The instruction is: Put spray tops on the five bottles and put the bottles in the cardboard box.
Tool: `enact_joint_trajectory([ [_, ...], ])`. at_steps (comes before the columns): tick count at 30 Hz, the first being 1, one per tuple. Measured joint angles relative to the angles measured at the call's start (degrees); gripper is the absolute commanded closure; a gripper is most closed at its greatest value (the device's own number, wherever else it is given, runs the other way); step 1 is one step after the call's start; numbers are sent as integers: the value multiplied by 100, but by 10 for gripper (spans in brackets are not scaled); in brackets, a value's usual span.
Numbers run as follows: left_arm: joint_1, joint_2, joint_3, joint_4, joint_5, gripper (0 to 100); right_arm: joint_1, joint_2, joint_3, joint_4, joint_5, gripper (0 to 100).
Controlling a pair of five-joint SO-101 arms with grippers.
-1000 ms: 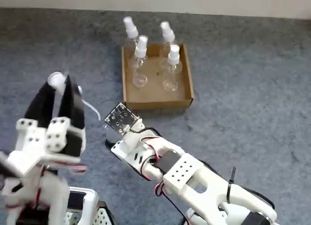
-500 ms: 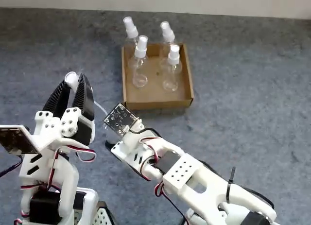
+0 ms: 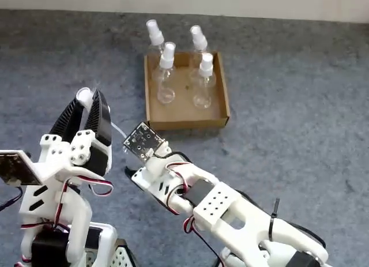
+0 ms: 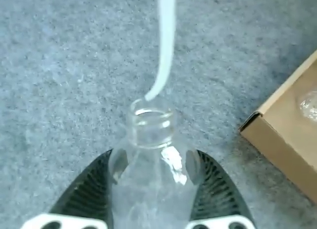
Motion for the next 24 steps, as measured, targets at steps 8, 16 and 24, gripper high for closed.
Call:
enact_joint_trajectory([
  [8,0,0,-18,9,132,996,0,0,0,0,0,995],
  [16,9,0,-211,141,229,996,9,0,0,0,0,995],
  [24,158,0,-193,273,229,996,9,0,0,0,0,995],
])
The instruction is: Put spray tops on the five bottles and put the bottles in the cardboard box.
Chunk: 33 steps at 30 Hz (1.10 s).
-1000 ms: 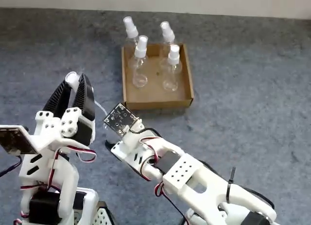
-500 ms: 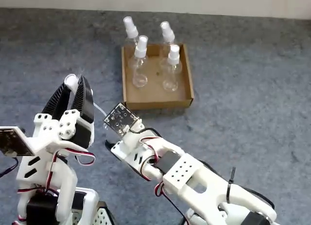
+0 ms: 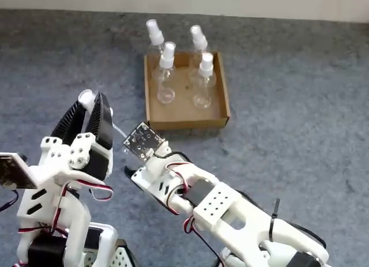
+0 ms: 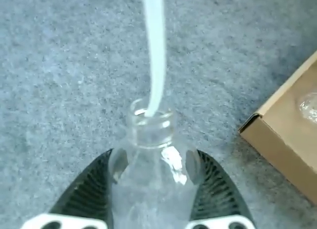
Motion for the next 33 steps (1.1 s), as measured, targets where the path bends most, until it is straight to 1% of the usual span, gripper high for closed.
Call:
enact_joint_trajectory([
  [5,-79,0,475,-35,0,996,0,-123,9,0,0,995],
  [8,-176,62,809,-308,-79,996,-26,-695,246,0,0,995],
  [14,-185,-9,1231,-721,-273,996,202,-2066,967,0,0,995],
  [17,132,-9,1389,-747,-343,996,220,-2215,1134,0,0,995],
  [20,589,-9,1503,-756,-633,996,237,-2224,1143,0,0,995],
  [23,976,53,1547,-756,-756,993,255,-2233,1143,0,0,995],
  [28,1152,53,1565,-440,-826,992,484,-2242,1143,0,0,995],
  [30,1196,9,1547,-273,-1011,992,615,-2233,1143,0,0,995],
  [33,1327,-9,1547,-176,-1196,986,765,-2233,1143,0,-316,995],
])
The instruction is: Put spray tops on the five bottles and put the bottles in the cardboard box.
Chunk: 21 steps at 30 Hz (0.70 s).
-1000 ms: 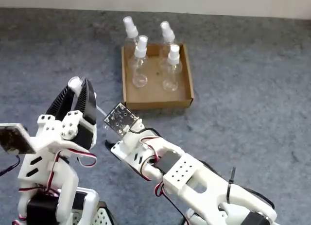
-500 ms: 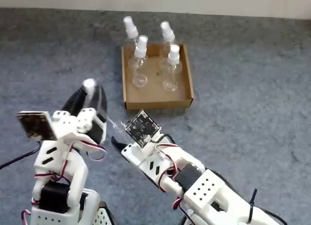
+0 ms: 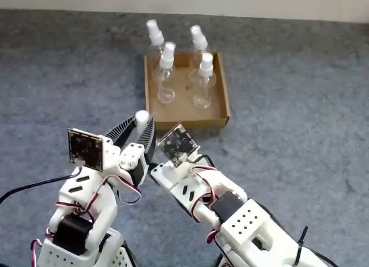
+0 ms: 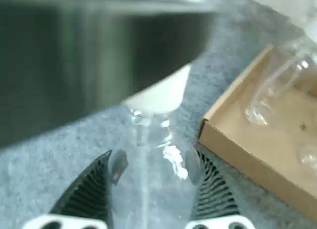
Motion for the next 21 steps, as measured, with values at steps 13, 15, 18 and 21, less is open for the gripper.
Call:
enact_joint_trajectory([
  [13,237,0,185,-9,-70,886,167,0,0,0,-211,995],
  [15,237,9,105,193,-70,884,185,0,0,0,-211,995],
  [18,149,-211,-158,686,-70,883,185,0,0,0,-211,995],
  [21,0,-598,-211,914,-70,852,185,0,0,0,-220,995],
])
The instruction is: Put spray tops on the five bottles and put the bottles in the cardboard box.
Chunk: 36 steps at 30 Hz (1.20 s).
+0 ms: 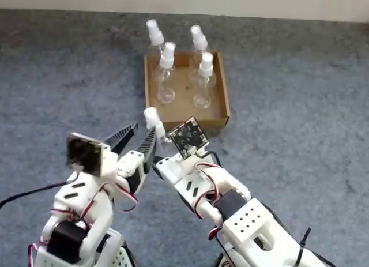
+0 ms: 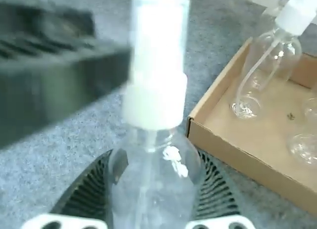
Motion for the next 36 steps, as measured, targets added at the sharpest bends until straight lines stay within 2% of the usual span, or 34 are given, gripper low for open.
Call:
enact_joint_trajectory([
  [3,-62,-316,-9,35,0,808,0,0,0,0,0,995],
  [7,-167,-413,-9,35,0,848,0,0,0,0,0,995],
  [9,-536,-431,-9,9,0,877,0,0,0,0,0,995],
  [13,-1354,-440,158,-686,0,887,0,0,0,0,0,995],
  [15,-1477,-431,246,-949,0,887,0,0,0,0,0,995],
  [19,-1363,-440,281,-1424,0,887,0,0,0,0,0,995],
  [24,-985,-413,281,-1846,-404,887,0,0,0,0,0,995],
  [29,-695,448,264,-2110,-686,887,0,0,0,0,0,995],
  [36,-712,1354,158,-2321,-695,887,0,0,0,0,0,995],
])
